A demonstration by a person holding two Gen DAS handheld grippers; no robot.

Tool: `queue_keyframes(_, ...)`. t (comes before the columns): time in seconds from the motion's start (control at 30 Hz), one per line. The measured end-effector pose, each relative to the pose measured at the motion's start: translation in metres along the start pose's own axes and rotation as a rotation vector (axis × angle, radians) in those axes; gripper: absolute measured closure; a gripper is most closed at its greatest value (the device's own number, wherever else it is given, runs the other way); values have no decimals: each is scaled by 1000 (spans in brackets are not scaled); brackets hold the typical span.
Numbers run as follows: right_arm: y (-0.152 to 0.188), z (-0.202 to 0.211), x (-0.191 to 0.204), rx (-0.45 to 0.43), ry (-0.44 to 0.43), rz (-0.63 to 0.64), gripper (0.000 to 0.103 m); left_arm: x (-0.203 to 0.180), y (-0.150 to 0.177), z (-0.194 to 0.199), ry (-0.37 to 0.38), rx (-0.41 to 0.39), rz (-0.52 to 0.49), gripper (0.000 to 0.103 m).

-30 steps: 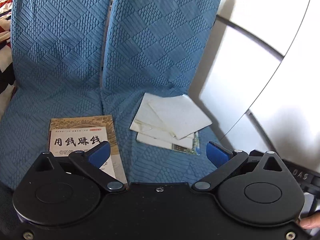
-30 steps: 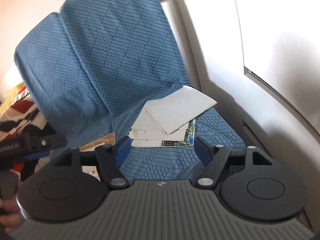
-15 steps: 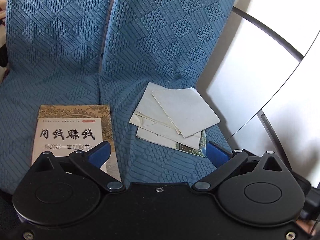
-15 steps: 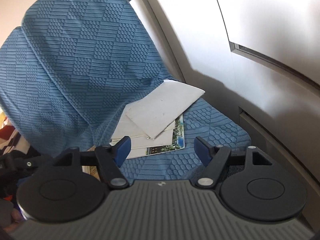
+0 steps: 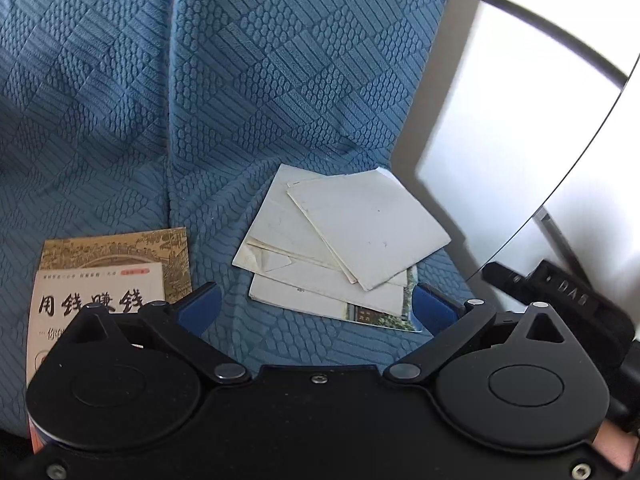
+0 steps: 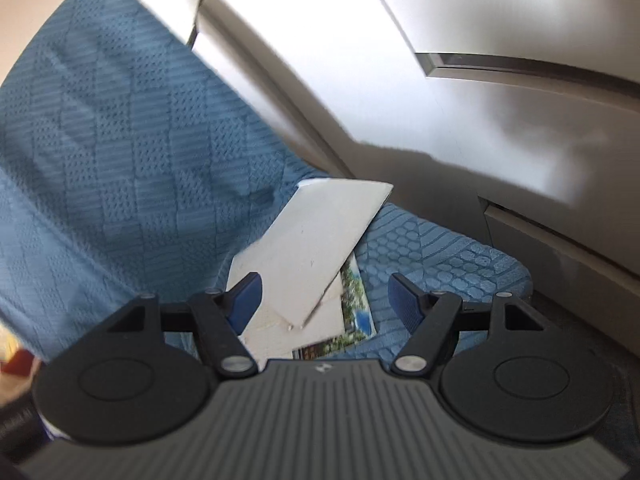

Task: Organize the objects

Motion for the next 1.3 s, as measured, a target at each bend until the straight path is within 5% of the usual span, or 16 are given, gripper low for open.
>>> queue_keyframes(0.17, -5, -15, -19, 15, -26, -135, 29, -19, 0, -30, -3, 38, -59, 2)
queue_keyframes(0.43, -12, -50, -3, 88, -130, -102, 30, -42, -5, -72, 4, 61, -110, 12)
queue_keyframes(0.53, -14, -66, -3, 98, -148, -111, 35, -44, -8, -86, 4, 77, -109, 20)
queue_keyframes(0.7, -16, -107, -16, 183, -119, -150, 63, -47, -10, -108, 32, 120, -89, 33)
queue_keyframes(0.77, -20, -121, -21, 206, -118, -162, 66, -47, -11, -117, 74, 141, -54, 38)
queue_keyframes(1.0, -25, -145, -35, 241, -103, -243, 67, -59, -22, -137, 135, 139, -33, 62)
queue_keyframes(1.3, -26, -146, -38, 234, -103, -307, 69, -62, -21, -177, 116, 198, -91, 66)
Point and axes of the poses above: each gripper's, at about its wrist camera, not at the fingertips, and z roughly against the way its jaws point, x to its left, y to its underside, the point moved 7 cm from there along -z, roughly the way its jaws point, and after that the axes turned 2 degrees about x, right-handed, at the moved point
